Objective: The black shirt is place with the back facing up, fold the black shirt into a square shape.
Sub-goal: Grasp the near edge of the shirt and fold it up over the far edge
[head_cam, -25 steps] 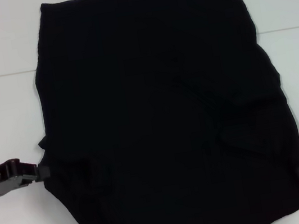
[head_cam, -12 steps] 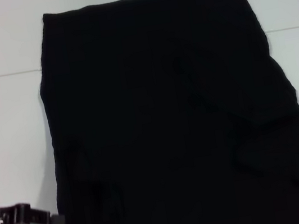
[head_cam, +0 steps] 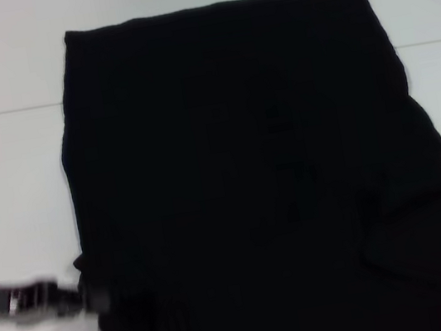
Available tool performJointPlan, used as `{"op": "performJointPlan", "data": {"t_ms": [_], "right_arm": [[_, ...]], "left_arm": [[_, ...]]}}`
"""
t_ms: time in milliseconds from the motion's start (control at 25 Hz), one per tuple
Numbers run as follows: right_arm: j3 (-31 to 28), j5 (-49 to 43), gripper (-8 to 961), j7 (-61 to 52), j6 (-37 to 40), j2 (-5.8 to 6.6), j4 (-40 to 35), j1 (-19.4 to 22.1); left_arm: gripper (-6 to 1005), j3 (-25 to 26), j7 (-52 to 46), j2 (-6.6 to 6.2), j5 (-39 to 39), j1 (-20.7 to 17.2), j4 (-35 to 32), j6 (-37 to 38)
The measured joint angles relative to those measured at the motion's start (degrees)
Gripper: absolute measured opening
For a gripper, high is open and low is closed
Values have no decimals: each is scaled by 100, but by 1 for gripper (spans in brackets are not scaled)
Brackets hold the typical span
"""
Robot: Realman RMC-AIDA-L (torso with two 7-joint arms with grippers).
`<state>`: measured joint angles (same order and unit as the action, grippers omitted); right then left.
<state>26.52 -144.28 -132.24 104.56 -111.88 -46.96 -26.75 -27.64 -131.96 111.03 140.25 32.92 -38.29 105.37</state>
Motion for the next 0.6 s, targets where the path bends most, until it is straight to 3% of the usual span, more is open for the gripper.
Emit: {"op": "performJointPlan", "data": {"t_ms": [160, 280, 320, 400, 440, 600], "right_arm": [[-360, 925, 69, 293, 21, 107, 318, -232], [-528, 1505, 69, 316, -367, 172, 381, -404], [-558, 1677, 69, 310, -596, 181, 382, -460], [-565, 1891, 69, 313, -1220, 172, 422, -597], [-551, 1978, 70, 329, -1556, 157, 474, -684], [-380, 2029, 70, 582, -3329, 99, 1154, -1097]], "left_arm": [[59, 440, 47, -42, -465, 277, 203, -55], [58, 787, -153, -115, -817, 545, 504, -565], [58, 898, -318, -96, -909, 728, 644, -1320], [58, 902, -342, -88, -927, 780, 693, -1577], [58, 858, -375, -71, -957, 962, 912, -2470], [60, 418, -377, 29, -956, 1268, 1274, -3978]]}}
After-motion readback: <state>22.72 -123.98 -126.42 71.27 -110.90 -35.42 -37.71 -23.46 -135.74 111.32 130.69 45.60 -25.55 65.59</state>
